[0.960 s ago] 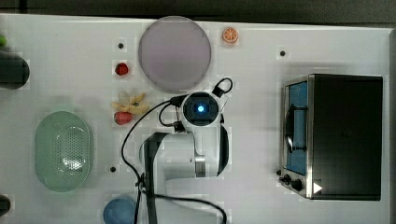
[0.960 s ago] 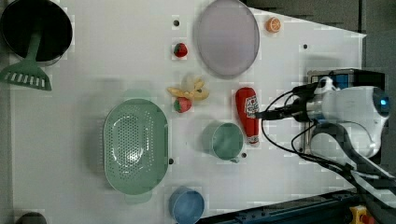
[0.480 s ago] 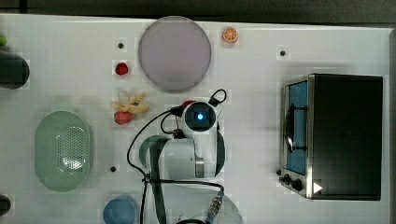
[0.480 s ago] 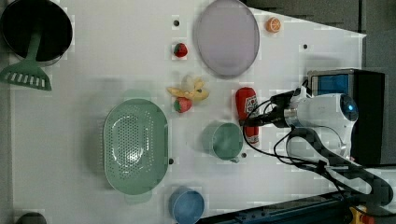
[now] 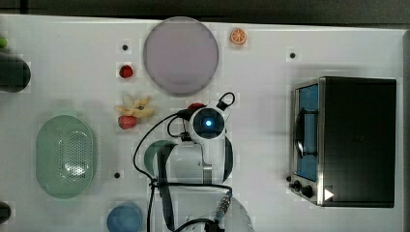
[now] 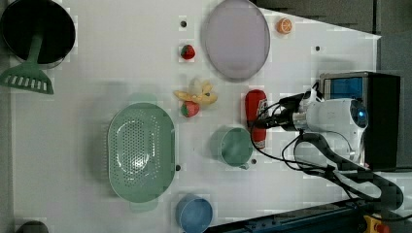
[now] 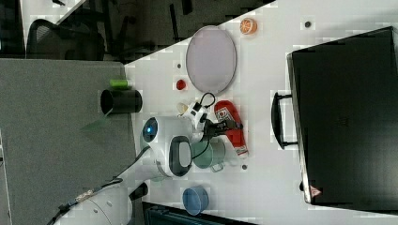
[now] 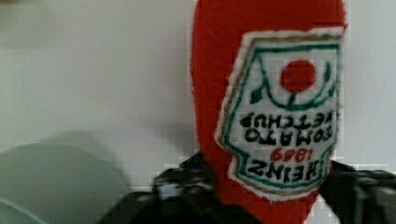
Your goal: Pick Ketchup from the table and place it in strainer.
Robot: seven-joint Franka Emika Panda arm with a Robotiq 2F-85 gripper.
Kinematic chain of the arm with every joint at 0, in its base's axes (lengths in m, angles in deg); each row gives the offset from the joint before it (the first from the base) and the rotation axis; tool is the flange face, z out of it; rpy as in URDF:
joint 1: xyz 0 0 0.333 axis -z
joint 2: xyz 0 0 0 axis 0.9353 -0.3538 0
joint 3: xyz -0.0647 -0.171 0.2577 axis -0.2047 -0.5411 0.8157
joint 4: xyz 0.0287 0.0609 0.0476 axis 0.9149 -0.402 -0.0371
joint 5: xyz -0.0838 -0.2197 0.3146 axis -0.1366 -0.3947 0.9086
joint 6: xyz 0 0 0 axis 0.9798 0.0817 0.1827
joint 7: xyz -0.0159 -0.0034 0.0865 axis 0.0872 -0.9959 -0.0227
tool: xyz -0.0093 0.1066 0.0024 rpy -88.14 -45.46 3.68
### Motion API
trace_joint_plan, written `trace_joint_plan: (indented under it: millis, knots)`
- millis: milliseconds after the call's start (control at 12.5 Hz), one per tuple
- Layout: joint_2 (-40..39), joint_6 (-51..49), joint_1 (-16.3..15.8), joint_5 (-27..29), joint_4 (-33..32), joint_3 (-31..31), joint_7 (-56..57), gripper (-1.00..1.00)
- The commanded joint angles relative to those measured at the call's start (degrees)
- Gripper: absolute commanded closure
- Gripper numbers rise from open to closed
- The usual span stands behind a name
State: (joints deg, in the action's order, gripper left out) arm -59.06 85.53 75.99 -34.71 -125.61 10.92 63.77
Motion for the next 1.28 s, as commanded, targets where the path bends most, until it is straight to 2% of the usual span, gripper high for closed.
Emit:
trace_joint_plan:
  millis: [80,320,800,1040,1280]
  knots:
    - [3.0,1.5,0.5,-0.1,0.3,0.3,1.9,-0.18]
    - [9.0,-2.0,0.8,-0.1,1.0,0.2,1.9,-0.18]
    - [24.5,-24.0,0.8,0.0,6.3,-0.3,1.9,-0.18]
    - [29.3,-36.2,0.4,0.5,10.3,0.8,1.5,-0.18]
    - [31.5,-42.3,-0.4,2.1,13.3,3.6,-4.9,-0.18]
